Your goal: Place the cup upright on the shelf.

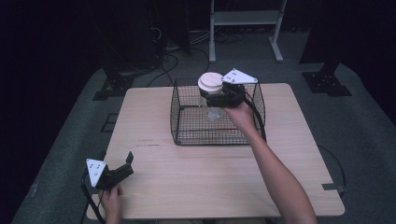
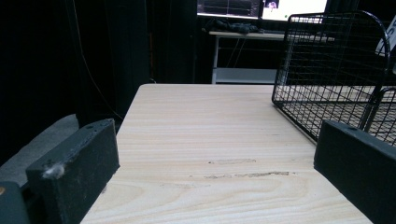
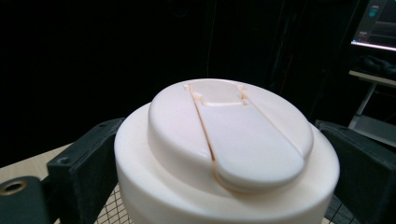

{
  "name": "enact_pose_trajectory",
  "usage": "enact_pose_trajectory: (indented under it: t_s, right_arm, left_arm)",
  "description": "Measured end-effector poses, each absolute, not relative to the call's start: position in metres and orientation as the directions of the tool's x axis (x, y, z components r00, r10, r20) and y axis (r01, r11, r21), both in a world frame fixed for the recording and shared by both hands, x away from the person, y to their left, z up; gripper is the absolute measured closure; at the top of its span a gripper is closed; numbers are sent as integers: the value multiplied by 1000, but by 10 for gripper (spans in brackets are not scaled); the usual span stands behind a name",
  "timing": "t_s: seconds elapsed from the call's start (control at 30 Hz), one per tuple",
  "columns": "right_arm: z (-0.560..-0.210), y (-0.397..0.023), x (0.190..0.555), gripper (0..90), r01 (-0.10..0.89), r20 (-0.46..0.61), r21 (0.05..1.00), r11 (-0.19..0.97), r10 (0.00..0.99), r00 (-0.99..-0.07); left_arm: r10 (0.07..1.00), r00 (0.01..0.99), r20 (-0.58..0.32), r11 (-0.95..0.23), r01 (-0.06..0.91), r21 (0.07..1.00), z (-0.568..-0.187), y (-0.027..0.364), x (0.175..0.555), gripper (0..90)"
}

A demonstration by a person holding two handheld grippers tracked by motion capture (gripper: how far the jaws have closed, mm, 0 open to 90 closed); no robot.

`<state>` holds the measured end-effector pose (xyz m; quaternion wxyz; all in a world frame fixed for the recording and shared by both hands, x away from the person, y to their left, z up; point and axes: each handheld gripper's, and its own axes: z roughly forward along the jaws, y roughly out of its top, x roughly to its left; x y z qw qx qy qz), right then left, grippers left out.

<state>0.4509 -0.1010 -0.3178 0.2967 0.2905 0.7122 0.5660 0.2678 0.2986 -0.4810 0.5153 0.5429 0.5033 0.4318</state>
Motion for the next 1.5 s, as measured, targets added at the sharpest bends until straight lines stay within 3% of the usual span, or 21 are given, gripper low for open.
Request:
enact_pose_trajectory:
  t_s: [0.63,1.27,1.5]
  right_arm:
    - [-355,-97,484,49,154,-46,969,194,751,-659]
    - [-383,-98,499,48,224,-9,950,216,739,-674]
    - [-384,-100,496,47,206,-28,951,232,727,-686]
  left_arm:
    - [991,125,-51,39,98,994,-481,299,268,0]
    - [991,123,-47,36,96,995,-481,299,268,0]
    - [992,121,-46,34,95,995,-481,298,268,0]
